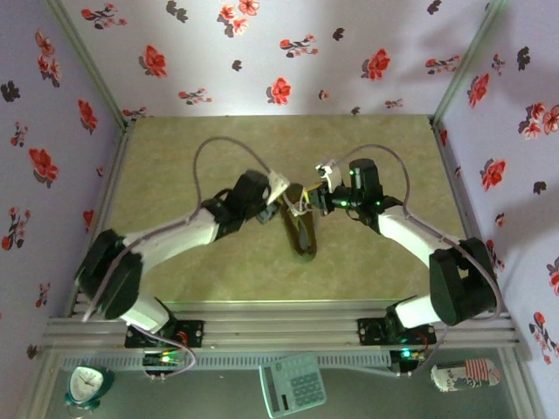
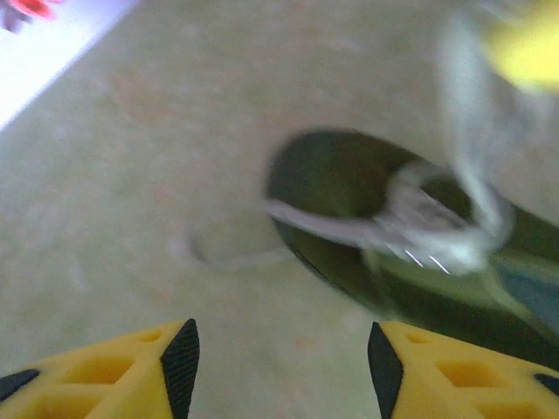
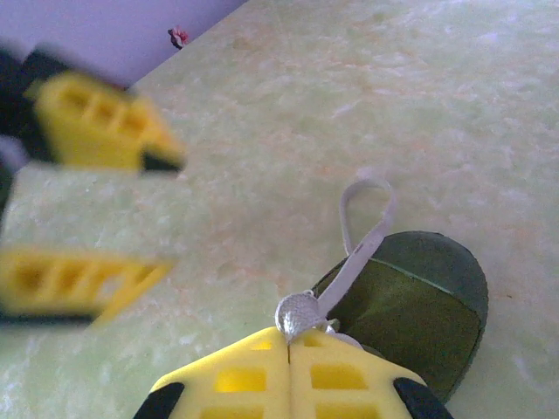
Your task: Tie the shoes
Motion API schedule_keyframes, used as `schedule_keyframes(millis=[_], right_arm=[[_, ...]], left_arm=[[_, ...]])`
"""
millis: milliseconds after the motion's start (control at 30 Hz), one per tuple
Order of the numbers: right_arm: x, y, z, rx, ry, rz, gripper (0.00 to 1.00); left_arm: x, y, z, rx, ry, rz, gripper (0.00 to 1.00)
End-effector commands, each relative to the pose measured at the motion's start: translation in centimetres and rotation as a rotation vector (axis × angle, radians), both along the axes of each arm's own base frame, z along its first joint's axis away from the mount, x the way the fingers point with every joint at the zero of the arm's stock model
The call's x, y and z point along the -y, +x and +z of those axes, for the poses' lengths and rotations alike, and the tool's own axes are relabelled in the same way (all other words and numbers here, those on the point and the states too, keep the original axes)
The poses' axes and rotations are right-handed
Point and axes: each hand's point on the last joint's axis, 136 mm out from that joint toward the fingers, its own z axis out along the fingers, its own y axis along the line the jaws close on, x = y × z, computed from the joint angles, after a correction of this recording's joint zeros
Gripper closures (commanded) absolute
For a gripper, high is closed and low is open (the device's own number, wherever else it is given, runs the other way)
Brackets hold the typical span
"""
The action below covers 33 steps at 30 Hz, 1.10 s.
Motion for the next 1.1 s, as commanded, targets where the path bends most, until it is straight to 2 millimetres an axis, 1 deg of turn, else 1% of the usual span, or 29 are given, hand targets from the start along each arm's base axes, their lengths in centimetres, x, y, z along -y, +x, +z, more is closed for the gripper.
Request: schedule_keyframes(millis=[0,33,100,167,200,300,333,400,467,567,667,800,933,1067], right_arm=[[-0.1,-0.7,-0.1,0.006,-0.016,0.022,1.00],[0.0,-0.8,-0.2,0.004,-0.020,0.021,1.00],[0.2,-0.9,-0.3,0.004,-0.031,0.011,1.00],[0.3,-1.0,-0.7,0.000,-0.044,0.004,1.00],[0.3,-1.0,-0.8,-0.001,-0.051,0.000,1.00],[0.3,-1.0,-1.3,-0.009,-0.064,-0.010,1.00],[0.2,-1.0,-1.3,-0.007,-0.069,-0.013,1.00],[0.1,-0.9,-1.4,0.000,-0.077,-0.022,1.00],[0.1,-0.8,-1.4,-0.001,-0.079,-0.031,1.00],[0.0,-0.7,-1.3,-0.001,-0.076,-0.033,1.00],[-0.2,-0.6,-1.4,-0.010,-0.067,-0.041,1.00],[-0.3,-0.2,-1.4,-0.012,-0.040,-0.073,1.00],[-0.3,0.1,-1.1,-0.012,-0.031,-0.094,1.00],[-0.3,0.0,-0.9,-0.010,-0.039,-0.100,1.00]], left_arm=[[-1.4,-3.3,-1.1,-0.096,-0.123,0.056,0.41],[-2.3,-3.4,-1.0,-0.109,-0.167,0.120,0.41],[-4.8,-2.4,-0.8,-0.121,-0.235,0.285,0.39],[-6.4,-1.1,-0.8,-0.171,-0.283,0.409,0.39],[-6.9,-0.4,-0.8,-0.193,-0.301,0.459,0.38],[-7.1,1.3,-1.1,-0.251,-0.303,0.553,0.36],[-7.1,1.7,-1.3,-0.269,-0.300,0.578,0.34],[-6.8,2.8,-2.3,-0.312,-0.270,0.629,0.33],[-7.0,3.7,-3.5,-0.342,-0.235,0.683,0.33],[-7.4,5.2,-4.8,-0.372,-0.240,0.753,0.32],[-7.0,6.5,-4.9,-0.371,-0.255,0.765,0.32],[-6.7,7.2,-4.8,-0.367,-0.258,0.764,0.31],[-6.9,7.1,-5.5,-0.372,-0.237,0.766,0.31],[-7.3,7.2,-5.8,-0.374,-0.232,0.772,0.31]])
